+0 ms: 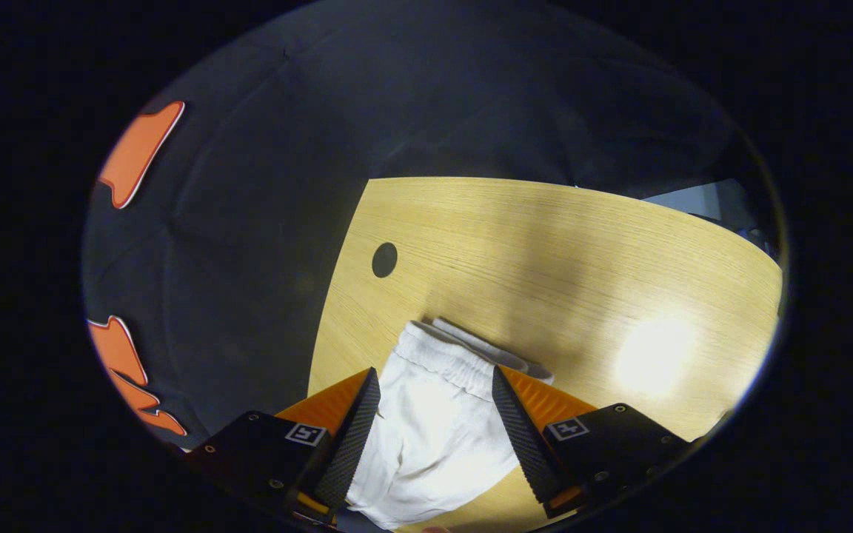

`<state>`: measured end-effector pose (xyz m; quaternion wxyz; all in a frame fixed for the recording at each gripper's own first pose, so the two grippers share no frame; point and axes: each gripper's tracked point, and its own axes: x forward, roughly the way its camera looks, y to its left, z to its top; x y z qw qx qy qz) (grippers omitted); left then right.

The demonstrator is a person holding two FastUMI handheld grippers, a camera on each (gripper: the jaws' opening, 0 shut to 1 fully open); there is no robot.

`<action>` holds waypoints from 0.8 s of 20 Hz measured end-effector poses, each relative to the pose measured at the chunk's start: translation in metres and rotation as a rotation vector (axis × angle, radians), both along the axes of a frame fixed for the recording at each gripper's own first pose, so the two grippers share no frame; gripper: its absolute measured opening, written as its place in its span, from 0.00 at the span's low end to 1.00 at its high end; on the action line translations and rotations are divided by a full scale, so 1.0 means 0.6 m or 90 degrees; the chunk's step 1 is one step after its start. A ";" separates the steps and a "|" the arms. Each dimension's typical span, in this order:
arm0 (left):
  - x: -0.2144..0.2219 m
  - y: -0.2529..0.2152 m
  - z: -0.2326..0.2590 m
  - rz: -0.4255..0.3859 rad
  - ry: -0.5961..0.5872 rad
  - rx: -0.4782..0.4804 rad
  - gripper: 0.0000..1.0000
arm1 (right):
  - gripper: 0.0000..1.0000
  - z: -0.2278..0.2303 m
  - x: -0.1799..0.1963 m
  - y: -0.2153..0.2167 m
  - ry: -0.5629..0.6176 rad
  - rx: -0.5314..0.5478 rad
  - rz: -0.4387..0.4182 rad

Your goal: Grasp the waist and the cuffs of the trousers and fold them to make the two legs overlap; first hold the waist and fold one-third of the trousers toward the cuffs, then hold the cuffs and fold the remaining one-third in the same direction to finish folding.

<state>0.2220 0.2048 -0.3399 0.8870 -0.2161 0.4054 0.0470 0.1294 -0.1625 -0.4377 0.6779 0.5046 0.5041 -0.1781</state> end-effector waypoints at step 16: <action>-0.120 -0.083 0.042 -0.071 0.018 0.080 1.00 | 0.96 -0.093 -0.055 0.032 0.030 0.000 0.030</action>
